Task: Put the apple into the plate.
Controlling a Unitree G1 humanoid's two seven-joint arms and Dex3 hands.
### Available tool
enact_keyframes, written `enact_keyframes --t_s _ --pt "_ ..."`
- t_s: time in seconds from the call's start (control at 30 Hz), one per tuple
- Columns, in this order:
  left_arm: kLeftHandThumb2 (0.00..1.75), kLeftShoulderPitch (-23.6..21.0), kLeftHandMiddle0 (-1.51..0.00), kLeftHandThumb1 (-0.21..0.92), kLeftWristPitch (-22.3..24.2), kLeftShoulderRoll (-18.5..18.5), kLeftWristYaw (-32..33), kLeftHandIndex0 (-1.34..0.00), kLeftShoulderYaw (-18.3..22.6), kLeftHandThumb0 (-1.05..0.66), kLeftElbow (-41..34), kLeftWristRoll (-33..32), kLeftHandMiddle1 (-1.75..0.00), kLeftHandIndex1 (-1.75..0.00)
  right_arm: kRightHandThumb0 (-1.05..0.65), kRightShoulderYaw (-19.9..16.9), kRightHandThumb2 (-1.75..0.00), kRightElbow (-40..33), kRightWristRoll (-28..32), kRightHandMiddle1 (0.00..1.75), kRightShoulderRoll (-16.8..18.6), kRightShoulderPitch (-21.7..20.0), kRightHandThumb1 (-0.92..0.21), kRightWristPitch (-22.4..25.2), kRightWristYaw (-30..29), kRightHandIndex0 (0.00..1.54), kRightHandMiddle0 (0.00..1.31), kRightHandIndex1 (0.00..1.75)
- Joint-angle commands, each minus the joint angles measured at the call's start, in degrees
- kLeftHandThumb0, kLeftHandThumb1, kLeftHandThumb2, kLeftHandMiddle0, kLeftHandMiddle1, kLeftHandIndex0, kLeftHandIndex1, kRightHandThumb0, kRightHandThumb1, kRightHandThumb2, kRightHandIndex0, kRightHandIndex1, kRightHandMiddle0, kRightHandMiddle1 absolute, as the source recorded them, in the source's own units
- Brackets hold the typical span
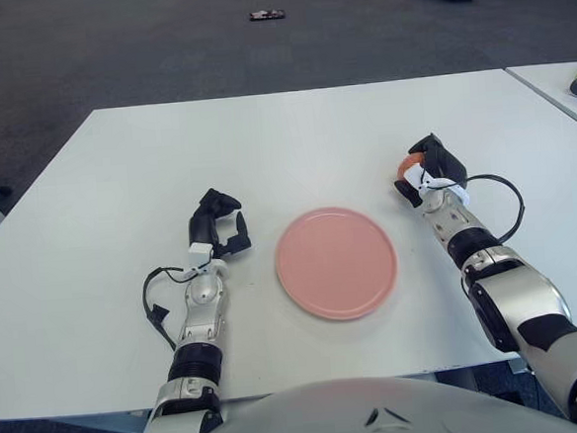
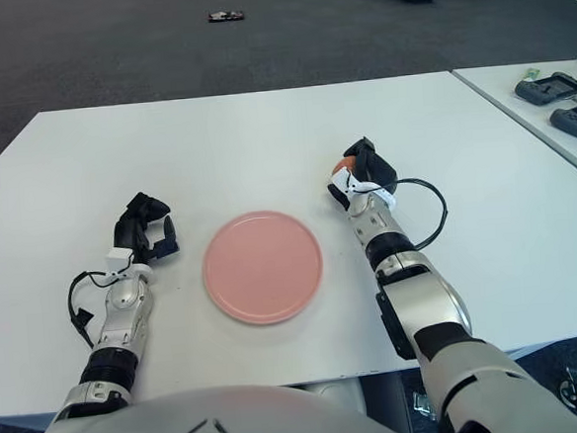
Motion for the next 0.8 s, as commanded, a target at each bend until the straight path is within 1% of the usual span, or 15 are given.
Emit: enact_keyframes --t_s 0.0,0.23,0.43,0.53,0.63,0.77 --pt "1.46 3.14 -1.30 0.21 3.36 -0.34 -0.24 -0.70 -0.05 -0.52 3.09 -0.31 -1.75 -1.75 0.00 -0.69 -1.69 -4.49 0.24 1.75 -0.89 0.95 0.06 -2.35 0.05 0.95 0.66 1.59" --pt "1.46 3.04 -1.30 0.21 2.86 0.04 -0.92 -0.70 -0.18 -0.52 3.67 -0.26 -1.75 -1.75 0.00 -1.06 -1.69 -13.00 0.16 1.75 -1.16 4.99 0.06 -4.17 1.78 0.95 0.66 1.58" --pt "1.45 2.90 -1.32 0.22 2.06 0.12 -0.84 -0.70 -0.22 -0.52 4.11 -0.07 -1.75 -1.75 0.00 -0.82 -1.69 -19.47 -1.08 1.75 -1.57 7.72 0.06 -3.44 3.35 0.95 0.66 1.58" --pt "1.45 2.90 -1.32 0.22 1.96 0.00 -0.44 -0.70 -0.26 -0.52 4.01 0.13 -1.75 -1.75 0.00 -0.46 -1.69 -23.78 -1.34 1.75 -2.12 9.68 0.06 -4.30 5.49 0.95 0.66 1.58" --pt "1.46 2.95 -1.32 0.21 2.20 0.02 -0.28 -0.70 -0.33 -0.52 3.82 0.35 -1.75 -1.75 0.00 -0.51 -1.69 -26.18 -1.40 1.75 -2.39 10.84 0.07 -4.97 7.16 0.97 0.67 1.56" --pt "1.46 3.06 -1.32 0.21 2.43 0.10 -0.24 -0.70 -0.47 -0.52 3.55 0.69 -1.75 -1.75 0.00 -0.66 -1.71 -30.96 -0.34 1.75 -2.50 13.27 0.09 -6.41 10.71 0.98 0.69 1.55"
